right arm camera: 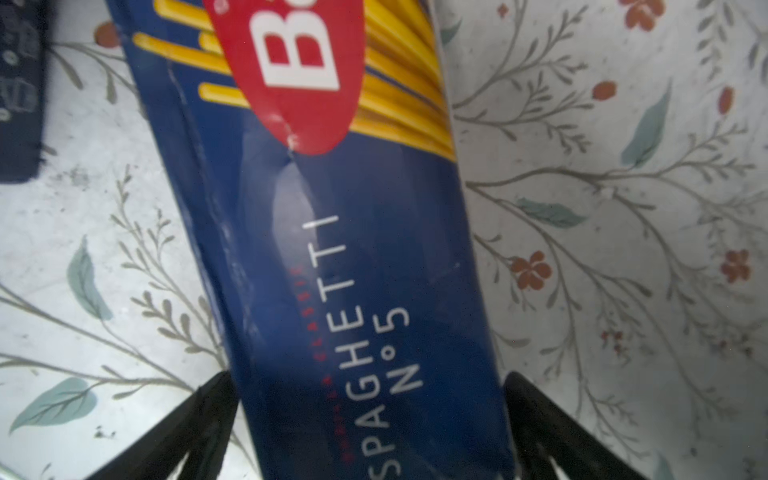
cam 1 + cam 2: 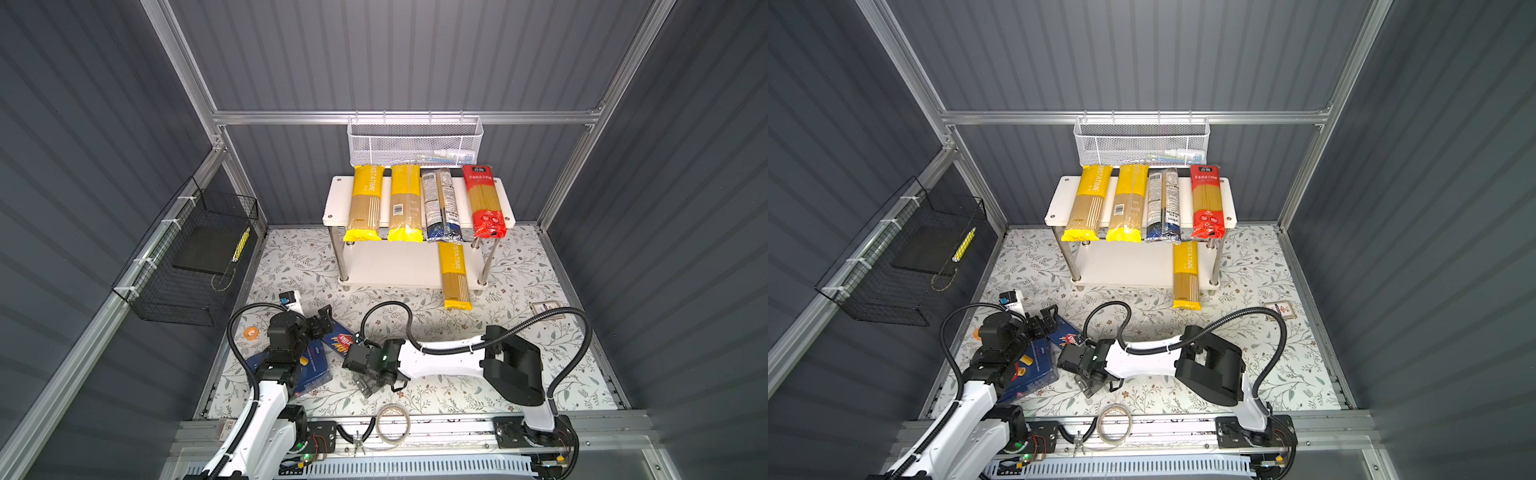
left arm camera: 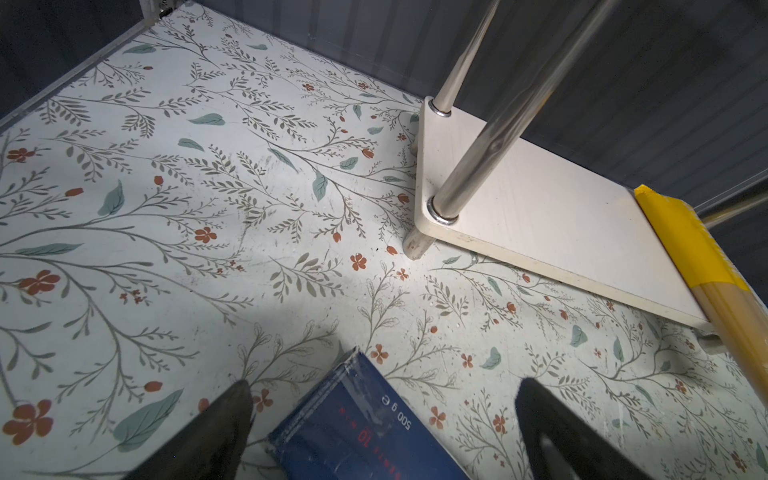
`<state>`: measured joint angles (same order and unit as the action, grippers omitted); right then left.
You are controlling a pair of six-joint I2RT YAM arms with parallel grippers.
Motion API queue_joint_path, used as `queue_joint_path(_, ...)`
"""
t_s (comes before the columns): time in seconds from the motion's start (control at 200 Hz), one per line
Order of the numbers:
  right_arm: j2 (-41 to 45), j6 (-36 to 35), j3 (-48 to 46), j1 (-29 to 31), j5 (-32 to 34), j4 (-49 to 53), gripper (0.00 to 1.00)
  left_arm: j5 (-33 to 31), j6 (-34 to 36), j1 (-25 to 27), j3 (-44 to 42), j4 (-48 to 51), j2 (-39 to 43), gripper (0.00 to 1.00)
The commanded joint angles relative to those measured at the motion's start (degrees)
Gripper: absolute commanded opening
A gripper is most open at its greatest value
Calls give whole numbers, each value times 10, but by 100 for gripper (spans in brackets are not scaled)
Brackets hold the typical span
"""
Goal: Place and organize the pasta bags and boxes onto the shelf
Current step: 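Lift the spaghetti box with the right gripper and turn it upright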
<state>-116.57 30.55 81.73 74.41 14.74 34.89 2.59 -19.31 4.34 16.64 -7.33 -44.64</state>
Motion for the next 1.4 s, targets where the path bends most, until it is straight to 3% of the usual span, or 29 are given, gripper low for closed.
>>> queue_joint_path(0.0,18,-94,-12,-24,-6,12,99,10,6,-1,12,-4,-2,100)
queue_joint_path(0.14,11,-146,-8,-30,-31,-14,99,9,8,-1,15,-1,0,100)
queue_joint_path(0.52,-21,-151,9,-60,-84,-57,99,12,7,-1,18,-3,-13,100)
queue_joint_path(0.69,-32,-148,13,-60,-74,-44,99,14,7,-1,18,-3,-13,100)
queue_joint_path(0.835,-43,-127,19,-54,-26,-25,99,15,6,-1,19,-3,-14,100)
queue_joint_path(1.116,-41,-102,2,-52,-24,-28,98,20,3,-1,21,-8,-26,100)
queue_joint_path(1.396,-22,-74,-28,-52,-37,-62,86,32,6,-1,25,-9,-26,100)
